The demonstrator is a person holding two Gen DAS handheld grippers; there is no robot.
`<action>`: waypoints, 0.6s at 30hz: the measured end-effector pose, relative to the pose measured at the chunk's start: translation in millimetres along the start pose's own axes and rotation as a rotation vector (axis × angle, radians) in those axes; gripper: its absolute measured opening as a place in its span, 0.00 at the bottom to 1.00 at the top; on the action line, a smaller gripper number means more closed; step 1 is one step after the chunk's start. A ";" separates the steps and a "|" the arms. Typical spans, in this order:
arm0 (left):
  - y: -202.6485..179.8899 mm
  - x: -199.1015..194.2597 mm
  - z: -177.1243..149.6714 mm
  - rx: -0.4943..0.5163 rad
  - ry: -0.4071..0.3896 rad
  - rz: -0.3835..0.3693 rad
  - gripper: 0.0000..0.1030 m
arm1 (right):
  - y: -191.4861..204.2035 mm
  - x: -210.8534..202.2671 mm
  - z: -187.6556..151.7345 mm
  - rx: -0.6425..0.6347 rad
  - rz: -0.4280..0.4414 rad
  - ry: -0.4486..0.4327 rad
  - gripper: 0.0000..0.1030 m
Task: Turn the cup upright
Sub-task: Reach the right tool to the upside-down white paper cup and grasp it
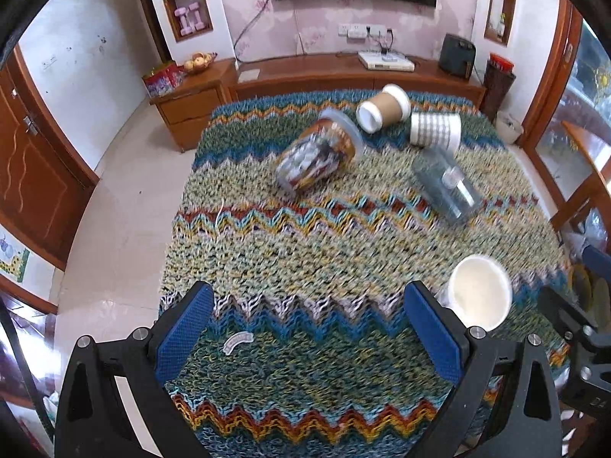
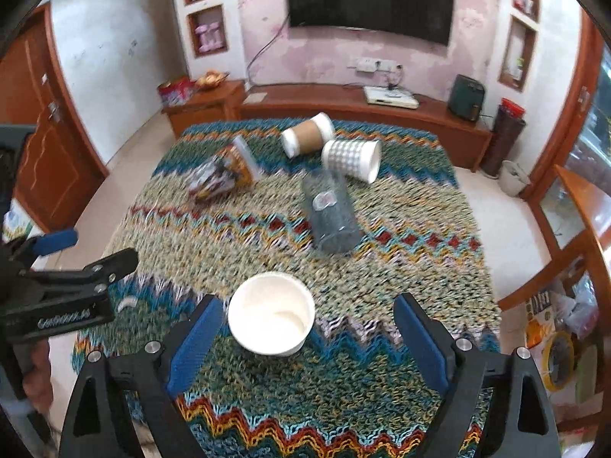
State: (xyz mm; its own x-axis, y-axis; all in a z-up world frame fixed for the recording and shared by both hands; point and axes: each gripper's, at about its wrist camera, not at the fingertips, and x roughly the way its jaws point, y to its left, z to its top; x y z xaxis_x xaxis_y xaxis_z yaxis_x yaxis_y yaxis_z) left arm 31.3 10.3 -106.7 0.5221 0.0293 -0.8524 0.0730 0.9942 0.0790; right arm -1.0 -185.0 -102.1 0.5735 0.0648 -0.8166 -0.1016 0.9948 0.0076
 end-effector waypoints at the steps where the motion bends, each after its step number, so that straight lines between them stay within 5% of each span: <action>1: 2.8 5.5 -3.1 0.007 0.014 0.003 0.97 | 1.7 3.2 -1.8 -0.010 0.002 0.008 0.89; 18: 32.8 47.8 -28.3 0.001 0.135 0.035 0.97 | 27.9 55.8 -18.7 -0.156 0.022 0.153 0.89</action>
State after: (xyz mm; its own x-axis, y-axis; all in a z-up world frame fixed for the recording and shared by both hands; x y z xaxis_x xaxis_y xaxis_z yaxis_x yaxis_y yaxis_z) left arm 34.6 47.2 -159.5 0.4050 0.0779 -0.9110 0.0576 0.9922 0.1104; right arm 13.0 -155.1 -158.3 0.4406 0.0614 -0.8956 -0.2437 0.9684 -0.0535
